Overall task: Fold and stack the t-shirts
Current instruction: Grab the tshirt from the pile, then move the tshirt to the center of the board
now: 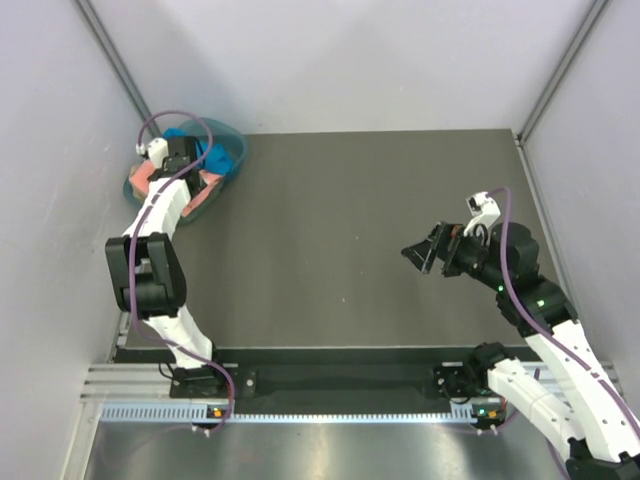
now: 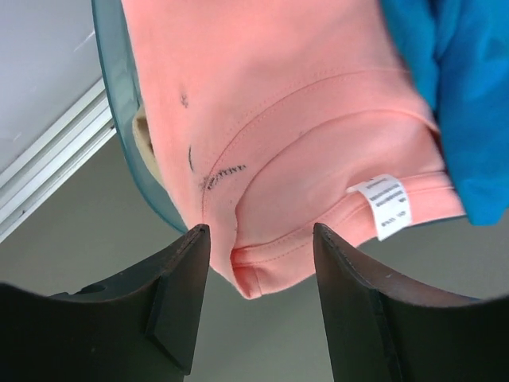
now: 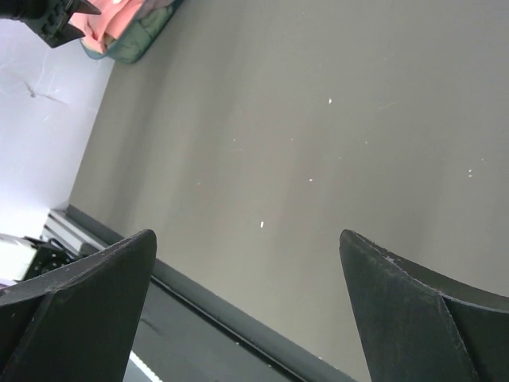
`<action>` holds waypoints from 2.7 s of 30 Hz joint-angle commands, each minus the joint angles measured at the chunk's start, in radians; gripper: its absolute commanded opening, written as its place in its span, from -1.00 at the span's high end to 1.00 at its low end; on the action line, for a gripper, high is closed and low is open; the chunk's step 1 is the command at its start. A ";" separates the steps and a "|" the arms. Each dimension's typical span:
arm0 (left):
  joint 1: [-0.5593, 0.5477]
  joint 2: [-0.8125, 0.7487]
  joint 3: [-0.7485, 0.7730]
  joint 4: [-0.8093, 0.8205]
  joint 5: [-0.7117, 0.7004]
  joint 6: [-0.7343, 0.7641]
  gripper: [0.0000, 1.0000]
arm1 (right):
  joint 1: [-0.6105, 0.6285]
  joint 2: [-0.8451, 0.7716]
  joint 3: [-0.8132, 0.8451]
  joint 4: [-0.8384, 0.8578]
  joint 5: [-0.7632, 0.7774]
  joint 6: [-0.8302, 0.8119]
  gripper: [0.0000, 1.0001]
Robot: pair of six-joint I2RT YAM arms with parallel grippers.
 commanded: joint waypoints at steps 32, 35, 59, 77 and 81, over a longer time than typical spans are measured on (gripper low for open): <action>-0.256 -0.194 0.670 0.391 0.489 0.006 1.00 | 0.003 -0.047 -0.044 0.039 -0.004 -0.034 -0.99; -0.329 -0.264 0.448 0.396 0.754 -0.100 1.00 | 0.001 -0.039 -0.038 0.022 0.037 -0.035 -0.99; -0.424 -0.488 -0.407 -0.032 0.436 -0.152 0.07 | 0.192 0.491 0.016 0.319 0.235 0.096 -0.89; -0.175 -0.309 -0.734 0.349 0.577 -0.255 -0.22 | 0.240 1.304 0.484 0.559 0.277 0.185 -0.53; -0.175 -0.201 -0.694 0.445 0.629 -0.281 -0.07 | 0.247 1.369 0.533 0.553 0.283 0.208 -0.48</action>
